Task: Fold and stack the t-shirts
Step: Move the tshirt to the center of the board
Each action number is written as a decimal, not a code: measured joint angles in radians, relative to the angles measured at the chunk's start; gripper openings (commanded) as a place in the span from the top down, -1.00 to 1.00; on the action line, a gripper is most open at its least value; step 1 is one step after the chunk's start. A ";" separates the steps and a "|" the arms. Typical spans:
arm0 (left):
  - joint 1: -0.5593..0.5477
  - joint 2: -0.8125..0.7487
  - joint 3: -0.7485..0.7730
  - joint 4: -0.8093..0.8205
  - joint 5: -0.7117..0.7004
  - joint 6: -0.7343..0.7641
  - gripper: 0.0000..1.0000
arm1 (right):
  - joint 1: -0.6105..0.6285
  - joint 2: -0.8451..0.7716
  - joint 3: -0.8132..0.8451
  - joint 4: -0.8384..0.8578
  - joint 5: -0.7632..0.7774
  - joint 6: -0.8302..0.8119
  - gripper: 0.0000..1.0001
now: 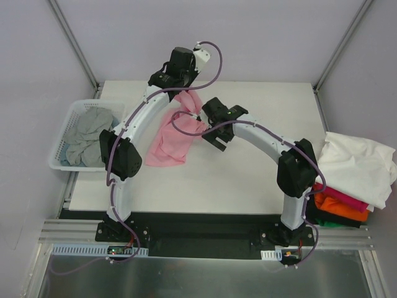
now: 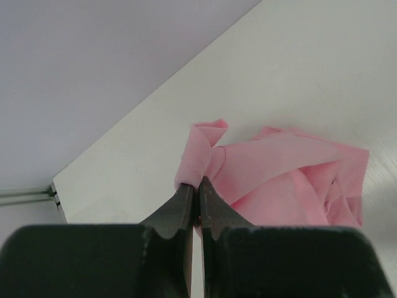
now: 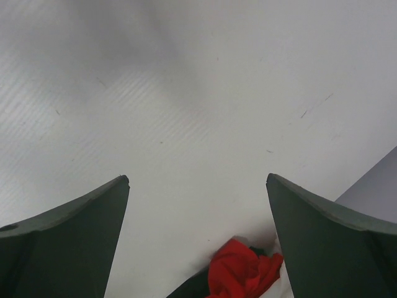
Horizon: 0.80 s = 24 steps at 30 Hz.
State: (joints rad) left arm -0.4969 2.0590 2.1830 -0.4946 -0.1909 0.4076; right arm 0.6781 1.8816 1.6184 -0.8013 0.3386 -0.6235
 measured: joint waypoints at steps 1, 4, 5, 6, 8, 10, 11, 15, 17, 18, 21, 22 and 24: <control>0.006 0.000 -0.014 0.004 0.000 0.003 1.00 | 0.019 0.006 0.010 0.000 0.005 -0.012 -0.92; 0.038 -0.004 -0.051 0.015 0.005 0.006 1.00 | 0.079 0.051 0.066 -0.004 0.046 -0.053 -0.84; 0.054 -0.011 -0.071 0.020 0.009 0.006 1.00 | 0.093 0.072 0.084 -0.001 0.057 -0.067 -0.80; 0.071 -0.023 -0.094 0.021 0.019 0.005 1.00 | 0.103 0.093 0.099 0.002 0.069 -0.081 -0.80; 0.101 -0.049 -0.137 0.021 0.050 0.001 1.00 | 0.126 0.147 0.129 0.003 0.094 -0.115 -0.80; 0.126 -0.080 -0.175 0.020 0.078 -0.003 1.00 | 0.142 0.205 0.154 0.005 0.111 -0.146 -0.80; 0.137 -0.101 -0.199 0.023 0.095 -0.006 1.00 | 0.151 0.241 0.173 0.000 0.120 -0.164 -0.80; 0.135 -0.164 -0.242 0.021 0.135 -0.019 1.00 | 0.185 0.393 0.285 0.003 0.127 -0.212 -0.82; 0.129 -0.190 -0.256 0.024 0.149 -0.024 1.00 | 0.200 0.434 0.325 0.000 0.117 -0.219 -0.89; 0.124 -0.201 -0.262 0.028 0.158 -0.025 1.00 | 0.208 0.449 0.351 0.000 0.109 -0.220 -0.89; 0.122 -0.214 -0.274 0.037 0.167 -0.027 1.00 | 0.227 0.454 0.404 0.002 0.084 -0.215 -0.93; 0.123 -0.214 -0.277 0.040 0.168 -0.027 1.00 | 0.232 0.454 0.425 0.006 0.074 -0.206 -0.95; 0.124 -0.214 -0.293 0.042 0.181 -0.030 1.00 | 0.240 0.453 0.455 0.027 0.051 -0.180 -0.96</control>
State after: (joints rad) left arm -0.3729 1.8454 1.8904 -0.4526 -0.0101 0.3775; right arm 0.9176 2.3348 2.0739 -0.7742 0.3897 -0.8036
